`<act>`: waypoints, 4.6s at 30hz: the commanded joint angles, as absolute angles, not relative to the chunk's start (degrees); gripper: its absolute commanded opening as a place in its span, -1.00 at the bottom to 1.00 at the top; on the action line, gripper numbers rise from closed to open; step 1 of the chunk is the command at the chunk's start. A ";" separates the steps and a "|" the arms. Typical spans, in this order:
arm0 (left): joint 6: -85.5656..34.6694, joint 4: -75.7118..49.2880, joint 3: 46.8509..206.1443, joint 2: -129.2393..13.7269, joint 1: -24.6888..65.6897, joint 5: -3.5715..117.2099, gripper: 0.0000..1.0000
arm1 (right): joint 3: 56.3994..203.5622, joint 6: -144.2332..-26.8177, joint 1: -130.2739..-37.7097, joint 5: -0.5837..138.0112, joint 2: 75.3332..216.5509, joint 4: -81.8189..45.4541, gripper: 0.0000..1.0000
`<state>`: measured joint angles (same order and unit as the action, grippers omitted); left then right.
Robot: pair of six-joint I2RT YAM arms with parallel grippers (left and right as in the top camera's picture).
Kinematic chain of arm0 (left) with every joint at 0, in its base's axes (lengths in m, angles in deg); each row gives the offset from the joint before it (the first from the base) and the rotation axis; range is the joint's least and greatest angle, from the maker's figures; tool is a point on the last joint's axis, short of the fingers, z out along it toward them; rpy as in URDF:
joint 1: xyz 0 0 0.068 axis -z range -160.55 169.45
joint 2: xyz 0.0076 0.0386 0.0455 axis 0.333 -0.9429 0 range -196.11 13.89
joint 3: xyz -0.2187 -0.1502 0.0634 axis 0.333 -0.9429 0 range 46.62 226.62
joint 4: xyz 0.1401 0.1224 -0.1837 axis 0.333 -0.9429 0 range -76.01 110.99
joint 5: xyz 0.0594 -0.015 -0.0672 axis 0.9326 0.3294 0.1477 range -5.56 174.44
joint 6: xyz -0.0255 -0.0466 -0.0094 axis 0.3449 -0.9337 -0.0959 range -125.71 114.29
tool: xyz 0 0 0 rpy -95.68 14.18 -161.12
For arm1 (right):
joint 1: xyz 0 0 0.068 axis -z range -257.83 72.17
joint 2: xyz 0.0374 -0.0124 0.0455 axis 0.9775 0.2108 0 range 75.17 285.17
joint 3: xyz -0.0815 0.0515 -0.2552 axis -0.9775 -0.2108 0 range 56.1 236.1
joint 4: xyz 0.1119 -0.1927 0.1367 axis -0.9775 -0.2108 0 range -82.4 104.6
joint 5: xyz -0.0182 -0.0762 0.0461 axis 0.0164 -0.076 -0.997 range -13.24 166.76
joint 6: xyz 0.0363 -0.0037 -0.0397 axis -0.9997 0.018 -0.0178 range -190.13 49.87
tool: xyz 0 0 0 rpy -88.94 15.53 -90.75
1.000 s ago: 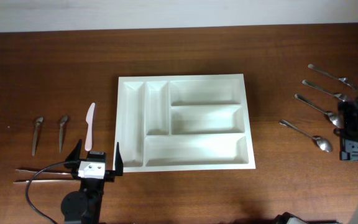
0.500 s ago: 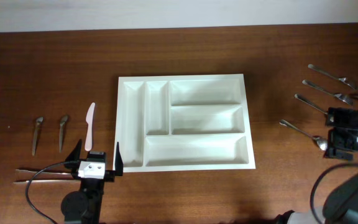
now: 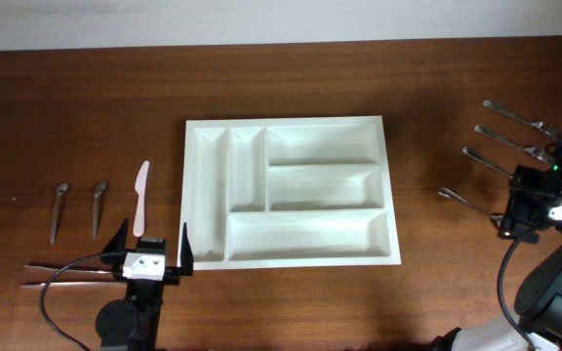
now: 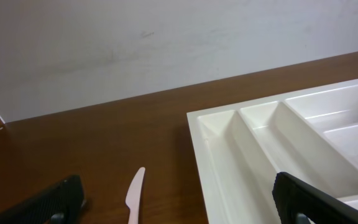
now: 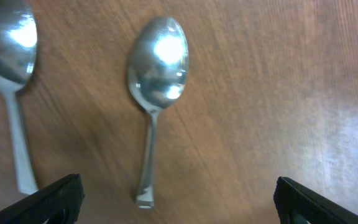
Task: Pack container
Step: 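Lower the right gripper onto a silver spoon and close on it, then lift the spoon and carry it over the tray's middle compartment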
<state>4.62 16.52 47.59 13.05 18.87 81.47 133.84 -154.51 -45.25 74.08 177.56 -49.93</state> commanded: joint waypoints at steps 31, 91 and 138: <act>5.53 16.68 47.09 13.44 18.54 81.87 0.99 | 134.12 -158.48 -49.49 79.94 189.01 -45.73 1.00; 5.53 16.68 47.09 13.44 18.54 81.87 0.99 | 126.87 -157.59 -54.56 85.20 189.05 -35.44 0.98; 5.53 16.68 47.09 13.44 18.52 81.87 0.98 | 126.87 -157.61 -54.52 77.95 189.05 -34.02 0.21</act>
<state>4.62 16.55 47.57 13.05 18.87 81.47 128.20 -157.24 -54.26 77.90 187.98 -33.34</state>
